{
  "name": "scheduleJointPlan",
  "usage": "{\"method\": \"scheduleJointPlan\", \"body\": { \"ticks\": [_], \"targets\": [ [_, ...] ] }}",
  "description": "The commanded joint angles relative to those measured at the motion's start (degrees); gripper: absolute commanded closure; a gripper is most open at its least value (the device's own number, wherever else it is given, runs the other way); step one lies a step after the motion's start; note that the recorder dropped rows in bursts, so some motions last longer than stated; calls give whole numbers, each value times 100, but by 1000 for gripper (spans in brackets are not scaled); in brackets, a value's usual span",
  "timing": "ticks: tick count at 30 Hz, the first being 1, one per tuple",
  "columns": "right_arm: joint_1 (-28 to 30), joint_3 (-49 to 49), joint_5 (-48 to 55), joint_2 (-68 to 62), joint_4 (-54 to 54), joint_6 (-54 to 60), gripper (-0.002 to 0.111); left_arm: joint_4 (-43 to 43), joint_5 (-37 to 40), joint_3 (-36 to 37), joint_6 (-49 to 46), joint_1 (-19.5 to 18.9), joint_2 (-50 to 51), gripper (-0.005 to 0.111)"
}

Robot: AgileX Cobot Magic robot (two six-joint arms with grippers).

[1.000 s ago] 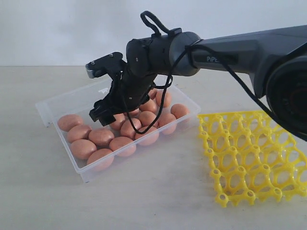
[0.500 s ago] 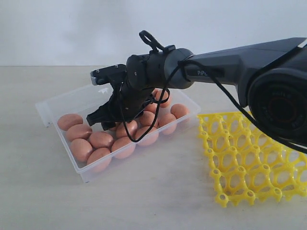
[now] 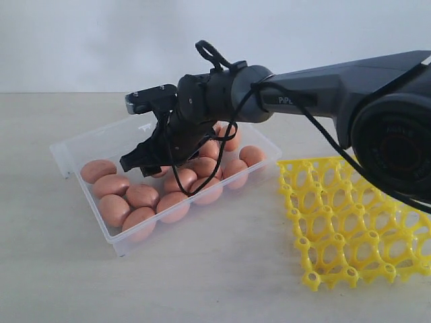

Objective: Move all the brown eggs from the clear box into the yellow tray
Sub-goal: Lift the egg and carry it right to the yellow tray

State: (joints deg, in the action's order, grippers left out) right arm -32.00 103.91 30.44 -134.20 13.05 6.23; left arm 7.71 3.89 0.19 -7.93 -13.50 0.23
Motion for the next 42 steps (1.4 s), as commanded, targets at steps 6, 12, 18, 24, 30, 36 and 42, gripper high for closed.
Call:
{"method": "scheduleJointPlan", "body": {
  "ticks": [6,12,18,24,30,36,42],
  "targets": [
    [0,2,411,917,-170,487,108,-1,-99,-19,-14,4,-23,102],
    [0,-277,613,1672,-293,434,109,-1,-99,-19,-14,4,-23,102],
    [0,-2029,-587,3091,-1558,-657,109,-1,-90,-19,-14,4,-23,102],
    [147,-4644,-3196,4654,-3486,-1935,109,-1,-90,-19,-14,4,-23,102],
    [1073,-6679,-4961,5189,-2470,-1516,109,-1,-90,-19,-14,4,-23,102],
    [1628,-7196,-5056,4792,-2142,-573,109,-1,-90,-19,-14,4,-23,102],
    [1628,-7196,-5362,4223,-2283,-23,109,-1,-100,-19,-14,4,-23,102]
  ]
}}
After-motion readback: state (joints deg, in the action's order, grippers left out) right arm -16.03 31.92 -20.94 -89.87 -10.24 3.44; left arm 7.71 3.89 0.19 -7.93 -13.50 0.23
